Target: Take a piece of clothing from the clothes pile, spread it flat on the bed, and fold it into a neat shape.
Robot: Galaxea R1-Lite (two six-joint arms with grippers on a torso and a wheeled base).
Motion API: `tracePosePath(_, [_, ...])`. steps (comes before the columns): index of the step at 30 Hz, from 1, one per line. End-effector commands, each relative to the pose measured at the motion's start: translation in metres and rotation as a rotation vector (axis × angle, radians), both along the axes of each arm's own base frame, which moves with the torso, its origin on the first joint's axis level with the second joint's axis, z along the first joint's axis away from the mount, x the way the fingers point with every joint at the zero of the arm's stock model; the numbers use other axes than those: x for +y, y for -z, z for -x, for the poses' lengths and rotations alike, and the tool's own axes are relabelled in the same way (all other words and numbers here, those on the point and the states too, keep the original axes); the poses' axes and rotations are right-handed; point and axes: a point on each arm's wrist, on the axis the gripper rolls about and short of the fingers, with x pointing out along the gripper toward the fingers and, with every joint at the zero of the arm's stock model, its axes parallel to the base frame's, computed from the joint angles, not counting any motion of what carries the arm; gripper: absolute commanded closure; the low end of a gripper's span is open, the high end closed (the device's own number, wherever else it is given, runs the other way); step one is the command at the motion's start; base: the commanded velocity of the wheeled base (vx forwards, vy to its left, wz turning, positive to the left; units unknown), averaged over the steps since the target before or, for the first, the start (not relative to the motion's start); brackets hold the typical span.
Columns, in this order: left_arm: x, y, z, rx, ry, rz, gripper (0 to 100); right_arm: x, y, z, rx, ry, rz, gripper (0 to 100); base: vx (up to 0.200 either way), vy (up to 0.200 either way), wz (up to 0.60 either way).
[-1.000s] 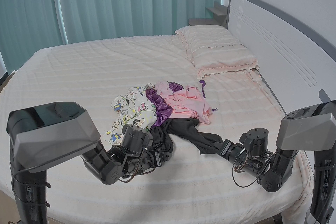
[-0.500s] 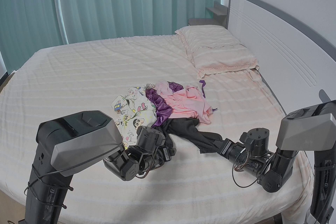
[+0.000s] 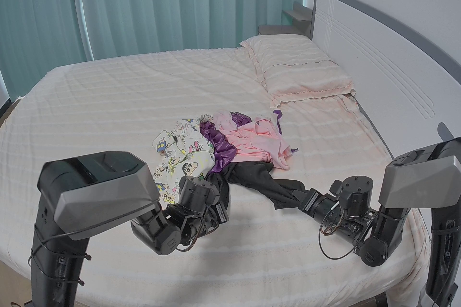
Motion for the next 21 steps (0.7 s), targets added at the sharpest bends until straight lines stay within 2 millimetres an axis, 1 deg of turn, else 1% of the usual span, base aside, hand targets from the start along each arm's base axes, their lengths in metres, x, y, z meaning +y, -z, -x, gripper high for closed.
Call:
tracePosePath(1, [0.018,-0.06,0.026,-0.117,-0.008,0.137,100,0.007,-0.027,0.014,-0.065,-0.046,-0.046,100,0.0,0.0,0.0])
tracePosePath(2, [0.02,-0.067,0.029,-0.135,-0.004,0.152,100,0.008,-0.032,0.015,-0.077,-0.052,-0.055,100,0.0,0.0,0.0])
tracePosePath(3, [0.02,-0.067,0.029,-0.135,-0.004,0.152,100,0.008,-0.032,0.015,-0.077,-0.052,-0.055,100,0.0,0.0,0.0])
tracePosePath(4, [0.027,-0.096,0.04,-0.21,0.006,0.207,100,0.013,-0.056,0.021,-0.14,-0.076,-0.097,100,0.0,0.0,0.0])
tracePosePath(5, [0.028,-0.109,0.043,-0.25,0.009,0.231,100,0.015,-0.066,0.024,-0.169,-0.086,-0.111,100,0.0,0.0,0.0])
tracePosePath(7, [0.03,-0.143,0.048,-0.354,0.014,0.295,100,0.017,-0.094,0.033,-0.252,-0.107,-0.158,100,0.0,0.0,0.0])
tracePosePath(10, [0.038,-0.194,0.061,-0.484,0.028,0.38,100,0.01,-0.141,0.045,-0.39,-0.142,-0.24,100,0.0,0.0,0.0])
tracePosePath(11, [0.038,-0.194,0.061,-0.484,0.028,0.38,100,0.01,-0.141,0.045,-0.39,-0.142,-0.24,100,0.0,0.0,0.0])
tracePosePath(12, [0.042,-0.219,0.067,-0.556,0.03,0.42,100,0.004,-0.168,0.05,-0.47,-0.162,-0.283,100,0.0,0.0,0.0])
tracePosePath(13, [0.044,-0.229,0.071,-0.587,0.031,0.427,100,0.0,-0.183,0.052,-0.511,-0.159,-0.303,100,0.0,0.0,0.0])
tracePosePath(16, [0.053,-0.251,0.084,-0.67,0.046,0.419,100,-0.012,-0.219,0.061,-0.593,-0.15,-0.339,100,0.0,0.0,0.0])
tracePosePath(17, [0.053,-0.251,0.084,-0.67,0.046,0.419,100,-0.012,-0.219,0.061,-0.593,-0.15,-0.339,100,0.0,0.0,0.0])
tracePosePath(18, [0.057,-0.261,0.091,-0.705,0.048,0.425,100,-0.016,-0.231,0.066,-0.614,-0.158,-0.349,100,0.0,0.0,0.0])
tracePosePath(19, [0.063,-0.27,0.098,-0.736,0.048,0.435,100,-0.02,-0.235,0.072,-0.615,-0.175,-0.348,100,0.0,0.0,0.0])
tracePosePath(21, [0.069,-0.279,0.107,-0.759,0.045,0.447,100,-0.023,-0.233,0.075,-0.6,-0.187,-0.341,100,0.0,0.0,0.0])
